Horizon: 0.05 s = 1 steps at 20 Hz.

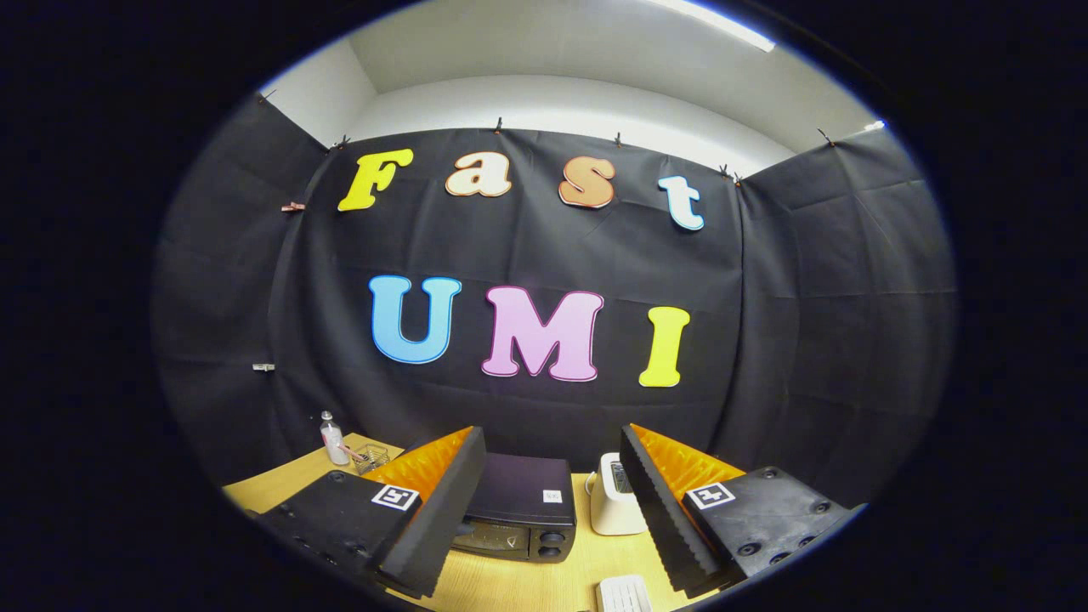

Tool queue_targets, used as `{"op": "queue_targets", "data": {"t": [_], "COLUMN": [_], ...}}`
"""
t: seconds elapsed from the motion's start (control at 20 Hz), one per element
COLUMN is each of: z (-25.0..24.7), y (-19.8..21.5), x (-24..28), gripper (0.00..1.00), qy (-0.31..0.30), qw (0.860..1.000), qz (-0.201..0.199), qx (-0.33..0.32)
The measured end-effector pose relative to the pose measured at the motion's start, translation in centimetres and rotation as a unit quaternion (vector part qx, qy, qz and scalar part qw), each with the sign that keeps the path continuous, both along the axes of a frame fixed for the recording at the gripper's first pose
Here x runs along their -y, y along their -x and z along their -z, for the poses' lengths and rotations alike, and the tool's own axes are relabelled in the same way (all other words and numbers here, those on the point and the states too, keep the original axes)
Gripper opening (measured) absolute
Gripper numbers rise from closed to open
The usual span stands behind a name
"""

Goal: Open the toaster oven, put the food inside, and close the toaster oven door.

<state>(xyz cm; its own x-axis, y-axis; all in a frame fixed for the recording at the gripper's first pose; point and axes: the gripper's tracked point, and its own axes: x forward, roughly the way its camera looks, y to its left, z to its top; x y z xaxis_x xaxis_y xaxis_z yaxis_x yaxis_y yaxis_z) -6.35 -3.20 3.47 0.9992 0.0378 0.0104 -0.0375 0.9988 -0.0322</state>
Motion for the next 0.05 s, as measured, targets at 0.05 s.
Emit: {"op": "queue_targets", "data": {"t": [0.05], "z": [0.12], "y": [0.07], "x": [0.10], "gripper": [0.98], "qy": [0.002], "qw": [1.000], "qz": [0.001], "qx": [0.001]}}
